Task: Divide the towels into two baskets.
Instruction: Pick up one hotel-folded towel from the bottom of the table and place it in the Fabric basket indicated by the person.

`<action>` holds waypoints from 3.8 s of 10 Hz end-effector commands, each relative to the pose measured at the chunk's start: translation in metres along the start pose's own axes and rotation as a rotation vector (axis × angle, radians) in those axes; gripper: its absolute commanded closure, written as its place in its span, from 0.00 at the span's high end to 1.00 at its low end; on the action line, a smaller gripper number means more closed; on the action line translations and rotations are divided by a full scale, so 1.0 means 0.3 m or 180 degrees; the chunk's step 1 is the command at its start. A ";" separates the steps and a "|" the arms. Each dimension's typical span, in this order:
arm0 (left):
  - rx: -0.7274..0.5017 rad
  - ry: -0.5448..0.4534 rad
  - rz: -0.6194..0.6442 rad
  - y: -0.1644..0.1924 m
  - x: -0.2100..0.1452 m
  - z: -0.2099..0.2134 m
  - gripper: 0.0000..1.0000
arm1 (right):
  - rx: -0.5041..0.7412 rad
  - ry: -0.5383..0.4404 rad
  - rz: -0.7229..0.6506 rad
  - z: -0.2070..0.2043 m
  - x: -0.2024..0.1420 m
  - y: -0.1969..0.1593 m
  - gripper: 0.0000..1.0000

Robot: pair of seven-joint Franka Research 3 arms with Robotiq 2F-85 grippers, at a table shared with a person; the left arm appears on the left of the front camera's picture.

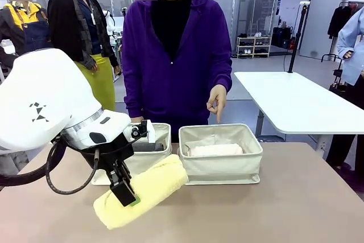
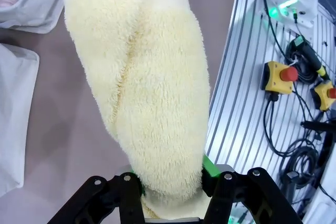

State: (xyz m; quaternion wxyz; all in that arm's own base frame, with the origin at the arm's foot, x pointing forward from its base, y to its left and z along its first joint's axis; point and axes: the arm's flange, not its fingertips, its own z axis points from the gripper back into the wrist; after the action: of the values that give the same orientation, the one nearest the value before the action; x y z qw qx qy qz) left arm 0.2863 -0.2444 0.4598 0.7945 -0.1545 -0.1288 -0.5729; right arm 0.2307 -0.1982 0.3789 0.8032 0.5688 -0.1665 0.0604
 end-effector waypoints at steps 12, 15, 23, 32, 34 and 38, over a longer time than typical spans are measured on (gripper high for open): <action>0.1840 0.0599 -0.1973 0.297 0.700 -0.115 0.39 | 0.0023 -0.0040 0.0041 -0.013 -0.008 0.008 1.00; 0.2183 0.0604 -0.2112 0.350 0.820 -0.207 0.39 | 0.0023 -0.0040 0.0041 -0.013 -0.008 0.008 1.00; 0.2336 0.0782 -0.1685 0.454 0.895 -0.378 0.65 | 0.0023 -0.0040 0.0041 -0.013 -0.008 0.008 1.00; 0.2122 0.0480 -0.1598 0.433 0.877 -0.362 1.00 | 0.0023 -0.0040 0.0041 -0.013 -0.008 0.008 1.00; 0.1777 0.0440 -0.1589 0.387 0.853 -0.270 1.00 | 0.0023 -0.0040 0.0041 -0.013 -0.008 0.008 1.00; 0.2143 0.0548 -0.1601 0.438 0.904 -0.368 1.00 | 0.0023 -0.0040 0.0041 -0.013 -0.008 0.008 1.00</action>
State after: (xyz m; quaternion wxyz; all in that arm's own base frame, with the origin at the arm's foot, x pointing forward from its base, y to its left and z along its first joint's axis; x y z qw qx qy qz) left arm 0.5006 -0.4816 0.4494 0.6446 0.1892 -0.2679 -0.6906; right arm 0.2312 -0.1985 0.3784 0.8034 0.5690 -0.1652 0.0600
